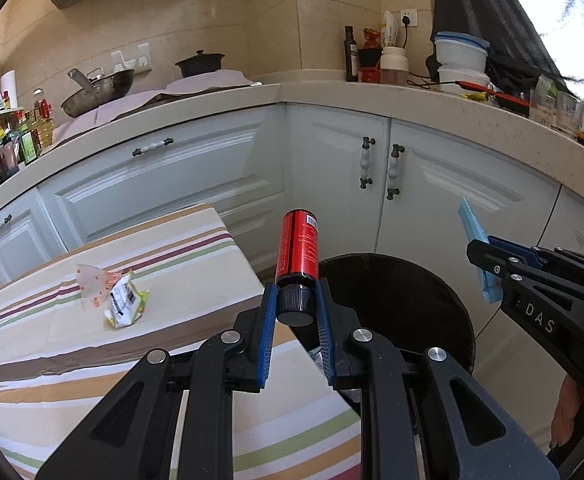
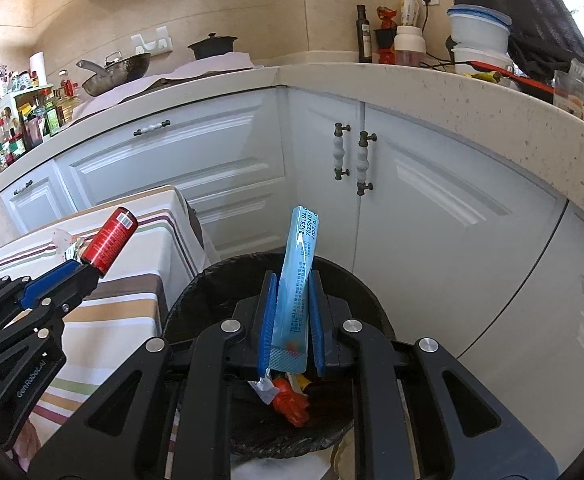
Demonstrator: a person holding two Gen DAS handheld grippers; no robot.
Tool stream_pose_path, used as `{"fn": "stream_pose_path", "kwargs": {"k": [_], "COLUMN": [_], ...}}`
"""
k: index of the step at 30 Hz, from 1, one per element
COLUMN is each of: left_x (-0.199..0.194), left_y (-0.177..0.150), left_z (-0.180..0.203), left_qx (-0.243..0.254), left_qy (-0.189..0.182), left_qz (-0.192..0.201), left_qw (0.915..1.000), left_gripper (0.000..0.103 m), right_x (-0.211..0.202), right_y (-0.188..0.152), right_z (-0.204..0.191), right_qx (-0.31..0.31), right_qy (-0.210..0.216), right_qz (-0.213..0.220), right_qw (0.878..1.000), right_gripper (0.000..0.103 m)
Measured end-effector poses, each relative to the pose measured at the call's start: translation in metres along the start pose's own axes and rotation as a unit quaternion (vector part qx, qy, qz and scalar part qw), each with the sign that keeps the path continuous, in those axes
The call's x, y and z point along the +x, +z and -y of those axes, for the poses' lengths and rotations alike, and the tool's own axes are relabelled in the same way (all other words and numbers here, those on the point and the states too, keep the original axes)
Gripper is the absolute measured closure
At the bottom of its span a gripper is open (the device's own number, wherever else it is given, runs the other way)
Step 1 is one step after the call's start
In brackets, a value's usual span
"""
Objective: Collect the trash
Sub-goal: 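Carry the red spray can over the bin with the left gripper while the right gripper releases the blue tube, then open the left gripper over the bin to drop the red spray can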
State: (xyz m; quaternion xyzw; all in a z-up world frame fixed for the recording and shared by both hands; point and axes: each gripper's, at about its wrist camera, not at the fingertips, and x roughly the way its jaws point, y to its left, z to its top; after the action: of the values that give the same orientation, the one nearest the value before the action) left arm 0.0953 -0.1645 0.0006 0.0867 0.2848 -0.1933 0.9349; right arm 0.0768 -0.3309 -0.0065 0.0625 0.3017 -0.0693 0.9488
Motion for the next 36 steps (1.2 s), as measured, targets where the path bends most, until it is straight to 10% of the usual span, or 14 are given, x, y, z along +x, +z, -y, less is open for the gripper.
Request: {"fn": "stream_pose_path", "kwargs": {"k": [17, 36], "left_x": [0.038, 0.038], "left_y": [0.006, 0.011], "left_z": [0.013, 0.006], "left_qx": [-0.006, -0.020], "left_qy": [0.002, 0.009], "left_qz": [-0.017, -0.016], "left_qw": [0.9998, 0.9996], "left_gripper": [0.082, 0.055], "right_x": [0.030, 0.029], "right_y": [0.000, 0.002], "right_z": [0.014, 0.015], "right_qx": [0.013, 0.025], "right_qy": [-0.008, -0.018], "right_qz": [-0.006, -0.006], "right_qw": [1.000, 1.000], "right_gripper": [0.075, 0.064]}}
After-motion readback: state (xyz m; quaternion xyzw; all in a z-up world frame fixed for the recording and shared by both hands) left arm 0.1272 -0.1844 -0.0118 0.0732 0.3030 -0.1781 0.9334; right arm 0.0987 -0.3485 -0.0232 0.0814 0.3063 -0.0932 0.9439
